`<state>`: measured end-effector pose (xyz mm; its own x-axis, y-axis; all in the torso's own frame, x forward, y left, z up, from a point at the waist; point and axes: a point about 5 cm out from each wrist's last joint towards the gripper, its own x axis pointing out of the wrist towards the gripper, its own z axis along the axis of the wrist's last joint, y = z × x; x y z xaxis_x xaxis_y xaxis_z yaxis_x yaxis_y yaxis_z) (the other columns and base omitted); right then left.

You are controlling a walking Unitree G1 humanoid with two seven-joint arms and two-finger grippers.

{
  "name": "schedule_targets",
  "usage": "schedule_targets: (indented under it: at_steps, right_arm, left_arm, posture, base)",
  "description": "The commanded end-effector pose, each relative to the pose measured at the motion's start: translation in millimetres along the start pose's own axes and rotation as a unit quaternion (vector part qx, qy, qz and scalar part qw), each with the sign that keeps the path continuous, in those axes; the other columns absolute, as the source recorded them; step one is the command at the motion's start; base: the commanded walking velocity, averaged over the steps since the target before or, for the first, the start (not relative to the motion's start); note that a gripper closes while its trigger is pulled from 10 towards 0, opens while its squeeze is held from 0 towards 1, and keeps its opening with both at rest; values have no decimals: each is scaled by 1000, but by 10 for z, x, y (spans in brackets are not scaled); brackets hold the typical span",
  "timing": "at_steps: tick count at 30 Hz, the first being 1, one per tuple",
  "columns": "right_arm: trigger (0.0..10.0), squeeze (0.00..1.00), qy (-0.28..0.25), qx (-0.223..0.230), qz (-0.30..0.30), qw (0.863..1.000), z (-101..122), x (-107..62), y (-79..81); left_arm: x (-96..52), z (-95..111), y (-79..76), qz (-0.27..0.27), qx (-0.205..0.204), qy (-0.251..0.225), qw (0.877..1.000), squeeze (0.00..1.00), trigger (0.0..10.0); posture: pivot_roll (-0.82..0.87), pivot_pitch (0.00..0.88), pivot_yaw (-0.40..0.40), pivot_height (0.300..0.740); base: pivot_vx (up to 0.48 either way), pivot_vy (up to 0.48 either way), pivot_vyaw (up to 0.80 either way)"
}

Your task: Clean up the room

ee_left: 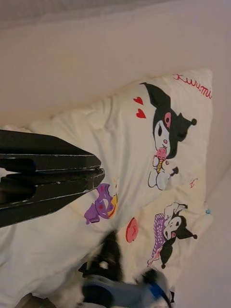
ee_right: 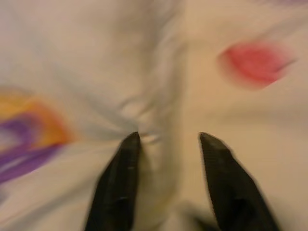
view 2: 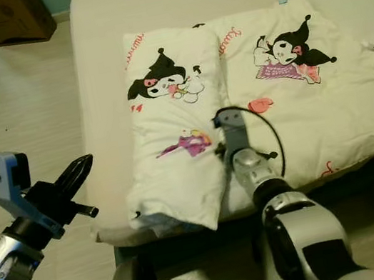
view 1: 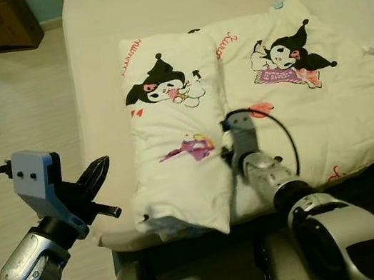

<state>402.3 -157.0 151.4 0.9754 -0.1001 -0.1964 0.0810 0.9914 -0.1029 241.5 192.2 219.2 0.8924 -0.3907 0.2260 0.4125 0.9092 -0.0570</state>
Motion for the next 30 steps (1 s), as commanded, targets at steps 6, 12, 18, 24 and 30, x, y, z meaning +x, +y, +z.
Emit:
schedule_targets:
  at_steps: [6, 12, 18, 24, 30]
  right_arm:
    - [10000, 1000, -57, -3, -48, 997, 232, 15, -128]
    - [10000, 1000, -62, 43, -25, 997, 245, 15, -87]
    - [10000, 1000, -25, 298, 42, 953, 84, 12, -9]
    - [10000, 1000, -17, 380, 88, 921, 62, 4, 84]
    - [10000, 1000, -8, 295, 124, 947, 0, -21, 208]
  left_arm:
    - [-9, 28, 3, -9, 8, 3, 1000, 0, 10000]
    - [-15, 23, -13, -11, 6, 3, 1000, 0, 10000]
    - [-20, 53, 10, -12, 6, 3, 1000, 0, 10000]
    - [-14, 142, 30, -17, 9, -1, 1000, 0, 10000]
    - [-5, 207, -91, -56, 5, 2, 998, 0, 10000]
  posture:
    - [124, 294, 8, 553]
    - [122, 290, 6, 553]
    - [163, 300, 15, 553]
    - [191, 311, 23, 553]
    - [245, 335, 18, 553]
  base:
    - [0, 0, 0]
    - [0, 0, 0]
    - [0, 0, 0]
    - [0, 0, 0]
    - [0, 0, 0]
